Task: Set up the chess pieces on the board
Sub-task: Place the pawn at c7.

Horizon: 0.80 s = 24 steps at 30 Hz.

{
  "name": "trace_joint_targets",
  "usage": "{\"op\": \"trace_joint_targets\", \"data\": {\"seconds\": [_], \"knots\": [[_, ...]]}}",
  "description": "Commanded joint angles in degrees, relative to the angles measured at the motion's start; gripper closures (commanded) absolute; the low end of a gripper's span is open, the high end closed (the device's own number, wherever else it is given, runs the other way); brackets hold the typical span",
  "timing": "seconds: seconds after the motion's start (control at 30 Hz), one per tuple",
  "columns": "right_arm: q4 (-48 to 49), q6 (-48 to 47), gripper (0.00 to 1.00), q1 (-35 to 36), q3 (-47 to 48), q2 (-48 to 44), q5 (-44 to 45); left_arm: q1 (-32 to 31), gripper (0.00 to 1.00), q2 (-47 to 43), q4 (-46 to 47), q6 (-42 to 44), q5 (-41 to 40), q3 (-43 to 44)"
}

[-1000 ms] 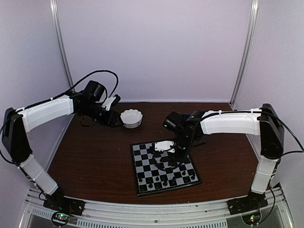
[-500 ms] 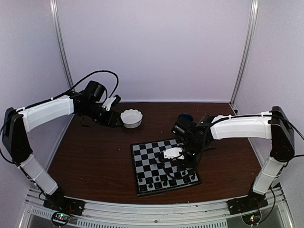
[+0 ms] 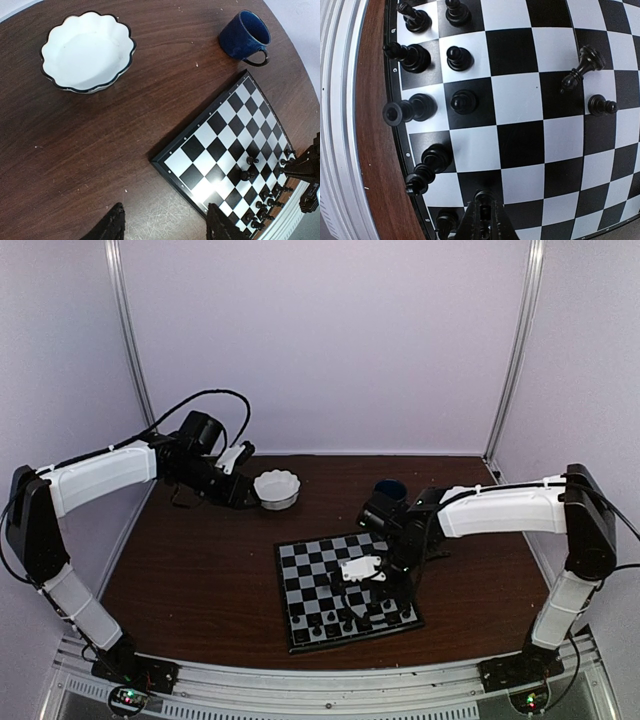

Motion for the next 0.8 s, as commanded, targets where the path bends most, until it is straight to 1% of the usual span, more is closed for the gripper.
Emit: {"op": "trace_joint_targets", "data": {"seconds": [0.0, 0.27, 0.53, 0.6, 0.7, 0.77], "knots": [[-0.5, -1.0, 0.95, 0.7, -0.6, 1.0, -1.0, 0.0, 0.44, 0.3, 1.6, 0.0, 0.7, 0.5], [-0.7, -1.3, 0.95, 1.1, -0.5, 1.8, -0.8, 0.0, 0.44, 0.4, 1.6, 0.0, 0.7, 0.5], [-0.6, -1.4, 0.92, 1.1, -0.4, 2.7, -0.4, 0.0, 0.44, 0.4, 1.6, 0.0, 0.6, 0.5], [-0.5, -1.3, 0.90, 1.1, -0.4, 2.7, -0.2, 0.0, 0.44, 0.4, 1.6, 0.0, 0.6, 0.6], [-0.7, -0.7, 0.82, 1.1, 0.0, 2.3, -0.5, 0.1, 0.44, 0.3, 1.6, 0.0, 0.7, 0.6], [-1.1, -0.5, 0.80, 1.1, 0.3, 1.7, -1.0, 0.0, 0.44, 0.3, 1.6, 0.0, 0.8, 0.6]]}}
